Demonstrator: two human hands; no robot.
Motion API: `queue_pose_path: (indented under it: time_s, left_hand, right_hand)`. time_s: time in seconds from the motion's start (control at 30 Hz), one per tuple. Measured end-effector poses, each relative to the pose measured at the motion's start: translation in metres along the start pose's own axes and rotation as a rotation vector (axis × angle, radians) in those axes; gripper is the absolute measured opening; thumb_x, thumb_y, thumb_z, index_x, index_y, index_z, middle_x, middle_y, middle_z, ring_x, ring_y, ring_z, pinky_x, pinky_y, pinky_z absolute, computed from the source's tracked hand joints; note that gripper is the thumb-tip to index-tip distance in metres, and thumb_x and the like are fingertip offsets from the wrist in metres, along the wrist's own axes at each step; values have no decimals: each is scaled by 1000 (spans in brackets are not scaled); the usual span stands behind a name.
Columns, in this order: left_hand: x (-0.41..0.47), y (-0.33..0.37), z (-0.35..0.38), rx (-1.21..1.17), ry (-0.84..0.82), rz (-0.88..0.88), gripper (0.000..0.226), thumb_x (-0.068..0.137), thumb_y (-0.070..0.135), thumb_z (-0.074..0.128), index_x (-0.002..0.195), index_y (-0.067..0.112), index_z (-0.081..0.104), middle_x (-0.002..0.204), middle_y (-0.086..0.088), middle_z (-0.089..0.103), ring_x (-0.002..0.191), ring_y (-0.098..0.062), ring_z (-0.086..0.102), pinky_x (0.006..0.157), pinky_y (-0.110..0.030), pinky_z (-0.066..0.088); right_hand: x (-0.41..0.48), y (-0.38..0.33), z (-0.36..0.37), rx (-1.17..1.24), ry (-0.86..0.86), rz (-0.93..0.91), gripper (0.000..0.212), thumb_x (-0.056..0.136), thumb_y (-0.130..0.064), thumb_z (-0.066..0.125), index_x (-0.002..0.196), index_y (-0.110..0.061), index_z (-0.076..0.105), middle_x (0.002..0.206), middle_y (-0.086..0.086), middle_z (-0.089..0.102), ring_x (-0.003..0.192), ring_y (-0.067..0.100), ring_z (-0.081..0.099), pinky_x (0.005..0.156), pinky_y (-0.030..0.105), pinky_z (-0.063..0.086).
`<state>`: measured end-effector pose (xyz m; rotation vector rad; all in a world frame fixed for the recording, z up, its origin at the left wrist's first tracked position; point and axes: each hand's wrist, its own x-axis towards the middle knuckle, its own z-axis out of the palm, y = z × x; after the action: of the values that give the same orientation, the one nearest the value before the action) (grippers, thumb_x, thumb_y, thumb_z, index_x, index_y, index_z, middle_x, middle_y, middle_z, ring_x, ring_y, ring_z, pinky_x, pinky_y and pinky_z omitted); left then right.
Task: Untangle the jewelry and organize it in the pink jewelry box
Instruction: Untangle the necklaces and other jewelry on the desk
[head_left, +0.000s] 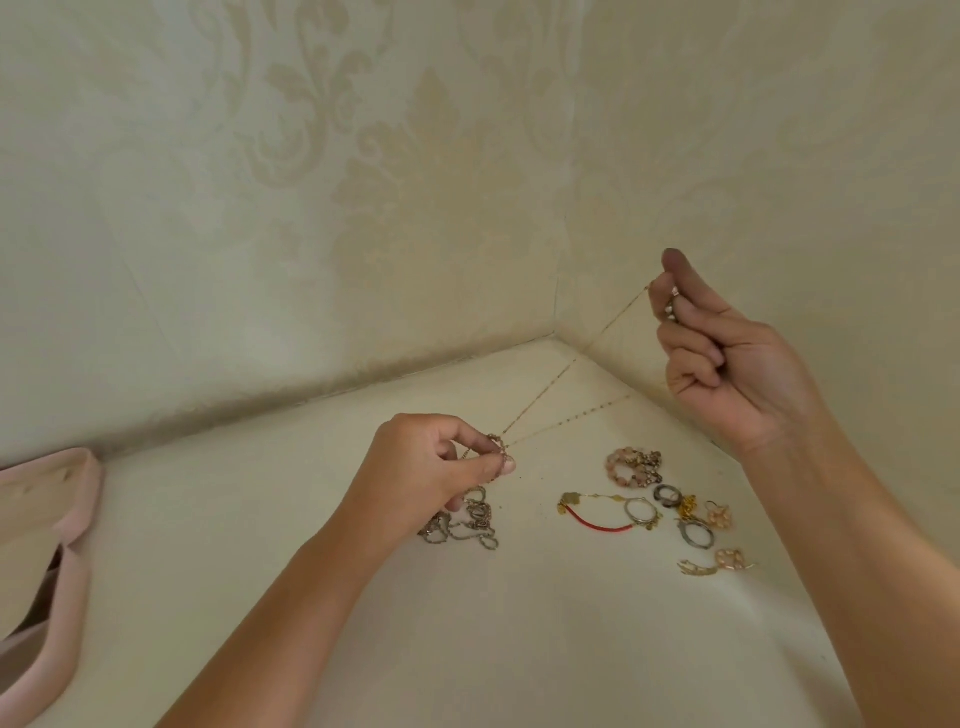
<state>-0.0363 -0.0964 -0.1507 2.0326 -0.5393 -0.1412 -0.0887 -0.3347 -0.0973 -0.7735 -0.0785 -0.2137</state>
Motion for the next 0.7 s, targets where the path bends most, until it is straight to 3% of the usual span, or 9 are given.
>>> queue_pose_path:
  time_s: [0.17, 0.33, 0.47, 0.57, 0.63, 0.7]
  left_hand:
    - [-2, 1, -2, 49, 27, -21, 52, 50, 60, 78, 76, 18, 61, 45, 3, 57, 37, -5, 46, 40, -15, 34]
    - [-2, -3, -4, 109, -77, -45, 54, 47, 66, 72, 68, 16, 69, 59, 5, 69, 45, -2, 53, 47, -17, 41]
    - [1, -5, -4, 170, -58, -16, 55, 49, 65, 75, 94, 34, 66, 77, 19, 71, 62, 9, 57, 58, -12, 39]
    - [2, -9, -5, 217, -45, 32, 71, 51, 66, 74, 115, 40, 58, 104, 24, 67, 81, 16, 54, 70, -10, 38]
    - [3, -12, -7, 214, -41, 49, 78, 57, 62, 76, 127, 37, 53, 122, 20, 61, 107, 10, 54, 83, -7, 35]
    - [4, -13, -9, 265, -21, 36, 82, 55, 68, 74, 129, 39, 52, 124, 14, 60, 118, -6, 53, 97, -18, 36]
  right_hand:
    - [-4, -1, 9, -63, -6, 34, 38, 79, -1, 44, 85, -20, 77, 85, -5, 67, 45, 6, 10, 29, 13, 16]
    - [-9, -10, 11, -50, -20, 6, 40, 80, -2, 43, 85, -22, 78, 99, -5, 71, 44, 6, 9, 29, 14, 16]
    - [-12, -15, 8, -81, 4, -28, 40, 79, -2, 44, 85, -23, 77, 102, -3, 71, 44, 7, 9, 28, 14, 15]
    - [-12, -12, 12, -111, -5, -26, 40, 78, -2, 44, 83, -23, 78, 102, -3, 72, 43, 7, 8, 30, 13, 10]
    - [-13, -11, 14, -138, -32, -23, 38, 75, -2, 47, 82, -23, 77, 101, -3, 72, 43, 7, 8, 31, 12, 8]
    - [-14, -13, 15, -163, -79, -30, 35, 71, -3, 51, 83, -23, 77, 96, -4, 72, 42, 7, 8, 30, 11, 9]
